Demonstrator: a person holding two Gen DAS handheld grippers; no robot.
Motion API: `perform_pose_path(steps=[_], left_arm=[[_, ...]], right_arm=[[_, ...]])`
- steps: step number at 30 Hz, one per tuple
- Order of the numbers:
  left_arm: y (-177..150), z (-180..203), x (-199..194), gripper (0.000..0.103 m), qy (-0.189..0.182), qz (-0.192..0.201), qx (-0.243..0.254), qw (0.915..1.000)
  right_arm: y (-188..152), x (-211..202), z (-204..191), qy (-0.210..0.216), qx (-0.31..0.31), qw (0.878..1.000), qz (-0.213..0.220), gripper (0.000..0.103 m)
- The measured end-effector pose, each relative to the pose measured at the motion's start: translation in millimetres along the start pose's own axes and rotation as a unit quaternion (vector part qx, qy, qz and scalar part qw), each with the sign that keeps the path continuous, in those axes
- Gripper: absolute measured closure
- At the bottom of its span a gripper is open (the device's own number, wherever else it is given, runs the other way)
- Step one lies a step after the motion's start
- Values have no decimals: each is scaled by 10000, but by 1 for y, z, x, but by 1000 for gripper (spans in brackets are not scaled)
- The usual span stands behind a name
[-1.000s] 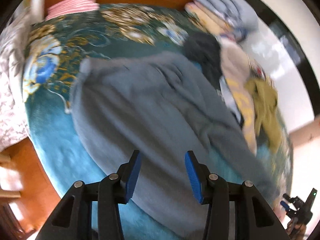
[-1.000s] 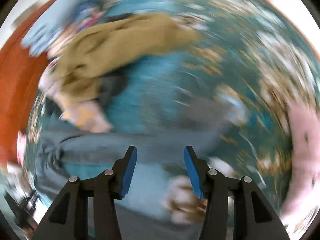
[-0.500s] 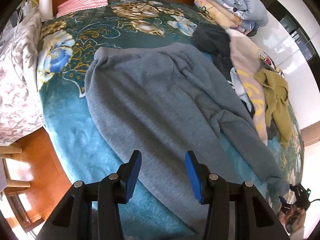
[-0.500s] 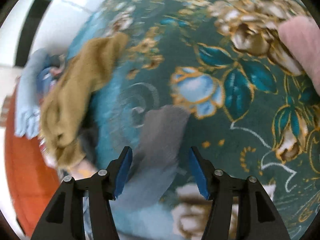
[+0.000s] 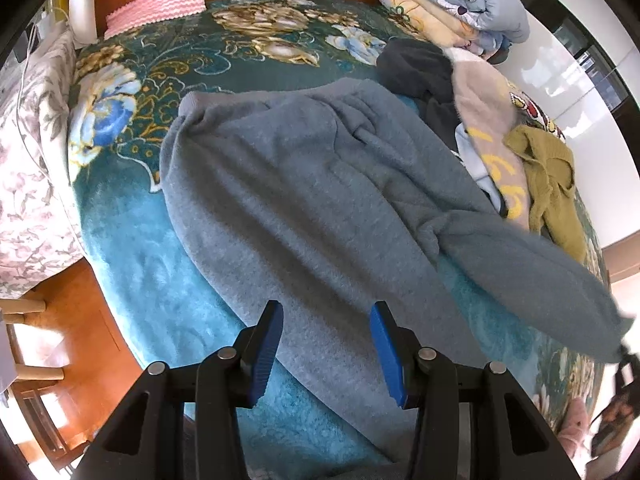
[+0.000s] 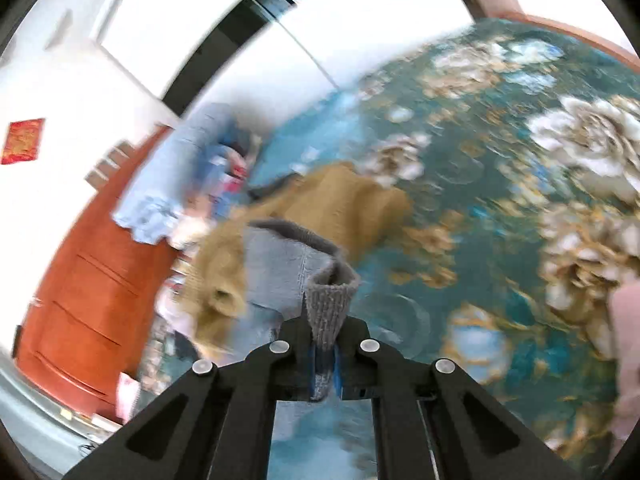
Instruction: Fold clothes
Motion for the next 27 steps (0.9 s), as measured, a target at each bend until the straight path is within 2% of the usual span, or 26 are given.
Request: perform_pose_path(steps=[3, 6, 7, 9, 12, 13, 15, 18, 21, 25, 27], left_arm=[[-3, 1, 10, 54, -7, -206, -18, 9998], [-3, -1, 11, 54, 2, -216, -52, 9998], [-3, -3, 11, 54, 7, -208, -77, 9998], [-2, -6, 12, 54, 19, -191, -125, 9997], [1, -8, 12, 54, 6, -153, -185, 9997], [2, -8, 13, 54, -14, -136, -196, 9997], [5, -8, 14, 54, -66, -107, -210, 9997], [8, -14, 15, 54, -112, -77, -282, 9995], [11, -20, 16, 54, -157, -47, -354, 9992], [15, -28, 17, 54, -218, -7, -451, 9987], [18, -32, 18, 54, -259, 27, -522, 9983]], right_arm=[[2, -5, 17, -60, -156, 9998, 101, 94], [2, -7, 35, -213, -229, 9994, 157, 91], [1, -11, 40, -294, -159, 9991, 243, 80], [3, -21, 45, -423, 5, 9983, 398, 66], [7, -35, 35, -623, 85, 9965, 553, 66], [9, -39, 27, -491, 29, 9972, 562, 64], [8, -28, 10, -172, 2, 9997, 174, 54], [7, 6, -10, 20, 330, 9988, -371, 53], [7, 31, -12, -476, 939, 9935, -436, 53], [10, 50, -7, -1218, 1613, 9782, -469, 53], [12, 53, -13, -1556, 1522, 9746, -533, 54]])
Point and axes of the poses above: each gripper's, at about its wrist camera, not at the fingertips, and x roughly the way its jaws point, z to its right, y to its top, the point moved 1 cm from there along x, roughly the way its jaws point, and after that the axes turned 3 degrees about x, right-handed, at the moved point
